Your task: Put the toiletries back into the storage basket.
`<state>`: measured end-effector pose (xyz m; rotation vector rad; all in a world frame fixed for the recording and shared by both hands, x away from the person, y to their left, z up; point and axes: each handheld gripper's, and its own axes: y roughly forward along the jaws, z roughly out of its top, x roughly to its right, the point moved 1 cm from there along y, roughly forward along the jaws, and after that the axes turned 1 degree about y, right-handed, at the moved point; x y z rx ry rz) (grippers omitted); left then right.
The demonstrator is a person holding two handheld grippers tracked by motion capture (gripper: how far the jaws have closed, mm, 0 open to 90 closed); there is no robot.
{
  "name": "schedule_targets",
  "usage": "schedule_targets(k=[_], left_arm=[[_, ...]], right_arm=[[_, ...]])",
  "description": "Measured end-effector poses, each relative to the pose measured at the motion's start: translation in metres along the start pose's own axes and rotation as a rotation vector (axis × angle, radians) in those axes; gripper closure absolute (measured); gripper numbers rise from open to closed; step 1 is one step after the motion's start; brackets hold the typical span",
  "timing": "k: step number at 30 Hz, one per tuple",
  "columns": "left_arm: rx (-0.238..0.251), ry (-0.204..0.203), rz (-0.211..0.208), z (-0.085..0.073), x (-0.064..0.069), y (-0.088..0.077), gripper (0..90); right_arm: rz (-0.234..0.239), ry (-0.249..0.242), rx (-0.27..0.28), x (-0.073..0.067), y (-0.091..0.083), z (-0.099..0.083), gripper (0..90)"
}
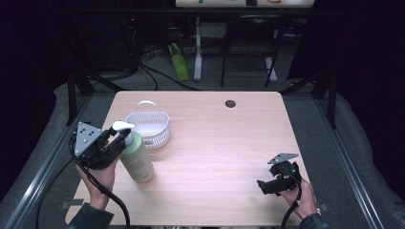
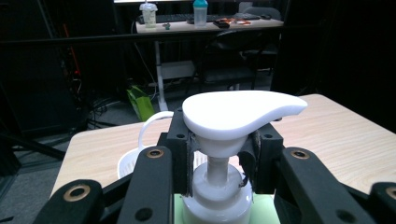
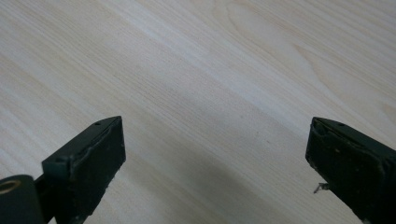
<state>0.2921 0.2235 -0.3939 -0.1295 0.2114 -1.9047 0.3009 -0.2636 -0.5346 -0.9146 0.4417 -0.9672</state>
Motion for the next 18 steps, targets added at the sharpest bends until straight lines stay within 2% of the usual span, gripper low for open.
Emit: schedule_targets(k=[18], left_arm=[[-0.005,0.015,-0.016,0.019,-0.003,-0.004,67.5]], right_arm=[[0.0,0.0,-0.005,0.001,0.0,-0.001,4.1]])
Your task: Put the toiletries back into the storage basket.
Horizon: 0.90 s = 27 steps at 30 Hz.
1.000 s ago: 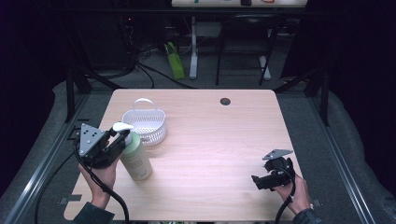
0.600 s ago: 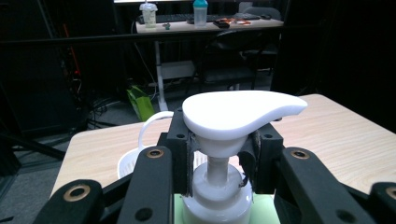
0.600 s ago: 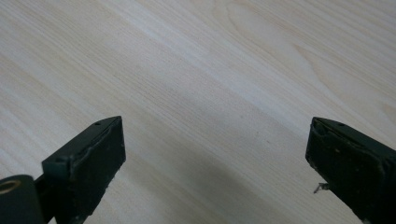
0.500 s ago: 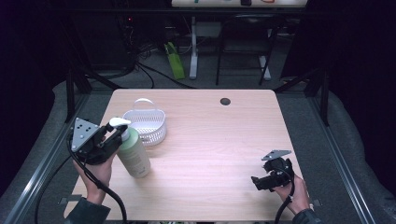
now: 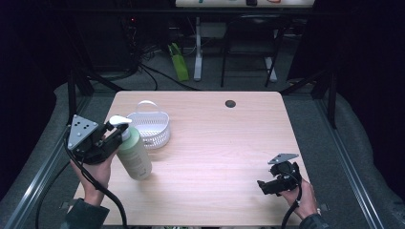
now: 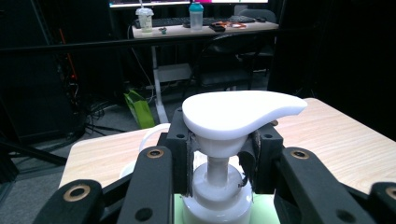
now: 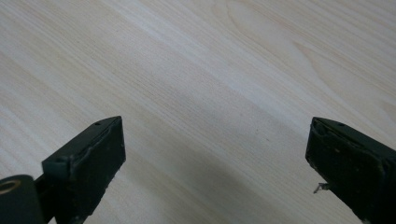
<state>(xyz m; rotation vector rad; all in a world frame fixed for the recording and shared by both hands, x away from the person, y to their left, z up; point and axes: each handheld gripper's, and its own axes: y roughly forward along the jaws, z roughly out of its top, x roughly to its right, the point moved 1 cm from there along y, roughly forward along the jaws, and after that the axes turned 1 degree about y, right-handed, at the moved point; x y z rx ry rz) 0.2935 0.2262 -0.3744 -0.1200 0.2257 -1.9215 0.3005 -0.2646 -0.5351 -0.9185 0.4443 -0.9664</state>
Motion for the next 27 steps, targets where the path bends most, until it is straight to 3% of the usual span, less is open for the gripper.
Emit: schedule_targets(k=[27], left_arm=[[0.033,0.017,-0.003,0.034,-0.006,-0.003,67.6]], right_arm=[[0.003,-0.001,-0.006,0.0,0.002,0.0,4.3]])
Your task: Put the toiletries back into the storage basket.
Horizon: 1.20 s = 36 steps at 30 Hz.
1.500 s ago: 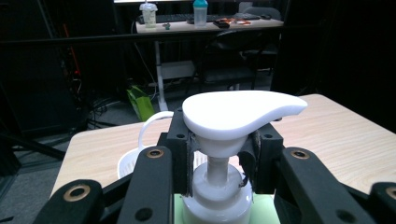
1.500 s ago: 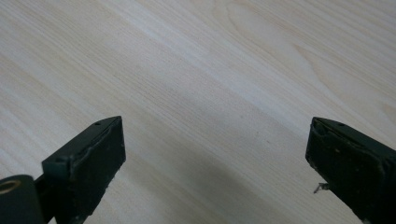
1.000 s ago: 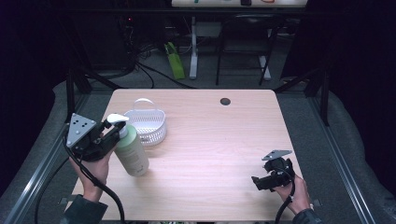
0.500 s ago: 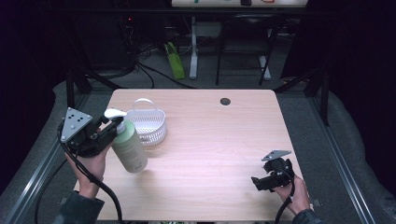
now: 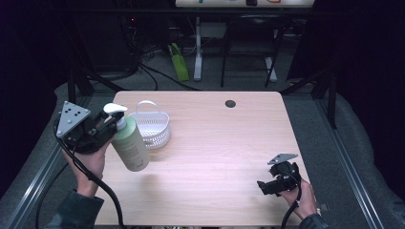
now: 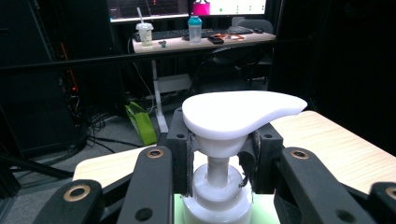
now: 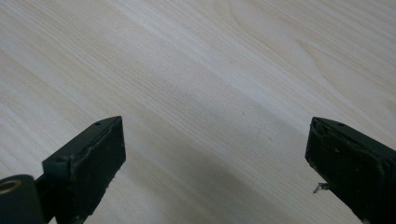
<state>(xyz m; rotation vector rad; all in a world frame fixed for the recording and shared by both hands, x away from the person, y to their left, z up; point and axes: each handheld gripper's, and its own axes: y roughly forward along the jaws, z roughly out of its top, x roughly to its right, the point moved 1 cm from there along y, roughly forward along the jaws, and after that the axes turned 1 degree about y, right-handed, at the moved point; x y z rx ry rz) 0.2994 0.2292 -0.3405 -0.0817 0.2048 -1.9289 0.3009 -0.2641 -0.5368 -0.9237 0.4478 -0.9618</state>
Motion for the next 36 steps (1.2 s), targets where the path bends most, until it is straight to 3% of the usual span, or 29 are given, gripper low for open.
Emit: schedule_targets(k=[36], left_arm=[[0.023,0.019,0.02,0.029,-0.011,0.007,67.6]], right_arm=[[-0.005,0.0,-0.005,0.001,0.0,0.0,4.5]])
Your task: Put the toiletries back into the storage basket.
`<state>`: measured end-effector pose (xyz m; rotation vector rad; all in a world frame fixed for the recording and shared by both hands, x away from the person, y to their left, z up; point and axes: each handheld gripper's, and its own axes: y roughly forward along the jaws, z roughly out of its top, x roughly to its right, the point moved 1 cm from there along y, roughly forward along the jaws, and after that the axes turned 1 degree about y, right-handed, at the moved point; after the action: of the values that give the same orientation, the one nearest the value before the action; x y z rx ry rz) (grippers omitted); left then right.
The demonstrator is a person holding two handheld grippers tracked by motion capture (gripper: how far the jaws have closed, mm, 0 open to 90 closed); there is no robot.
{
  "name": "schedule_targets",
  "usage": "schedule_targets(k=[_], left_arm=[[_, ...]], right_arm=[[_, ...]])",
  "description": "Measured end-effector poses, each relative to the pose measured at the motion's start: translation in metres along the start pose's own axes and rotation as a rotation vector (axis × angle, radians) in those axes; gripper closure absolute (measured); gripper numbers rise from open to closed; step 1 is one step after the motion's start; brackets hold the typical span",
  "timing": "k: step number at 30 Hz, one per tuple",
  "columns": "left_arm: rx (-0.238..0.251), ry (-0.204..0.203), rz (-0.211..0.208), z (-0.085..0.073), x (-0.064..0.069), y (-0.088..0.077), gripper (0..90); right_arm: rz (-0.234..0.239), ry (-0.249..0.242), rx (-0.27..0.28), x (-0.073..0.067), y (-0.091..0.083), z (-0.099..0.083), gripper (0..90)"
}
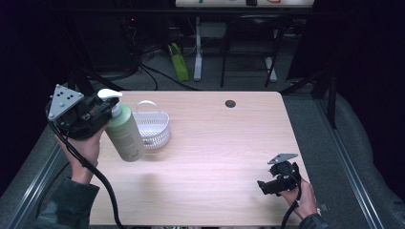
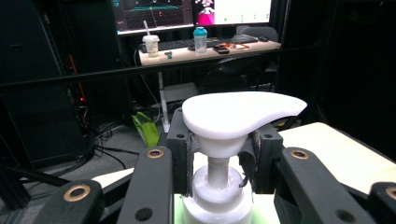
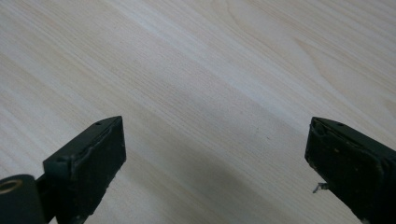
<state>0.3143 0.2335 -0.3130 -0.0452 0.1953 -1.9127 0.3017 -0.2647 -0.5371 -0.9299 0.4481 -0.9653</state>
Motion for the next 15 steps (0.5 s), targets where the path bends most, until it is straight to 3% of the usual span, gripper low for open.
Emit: schedule_targets(k=[15], left_arm=[[0.005,0.004,0.011,0.0103,-0.0036,0.0088,67.5]], right_arm=[[0.001,0.003,0.001,-0.0007,-0.0002,-0.0003,4.6]])
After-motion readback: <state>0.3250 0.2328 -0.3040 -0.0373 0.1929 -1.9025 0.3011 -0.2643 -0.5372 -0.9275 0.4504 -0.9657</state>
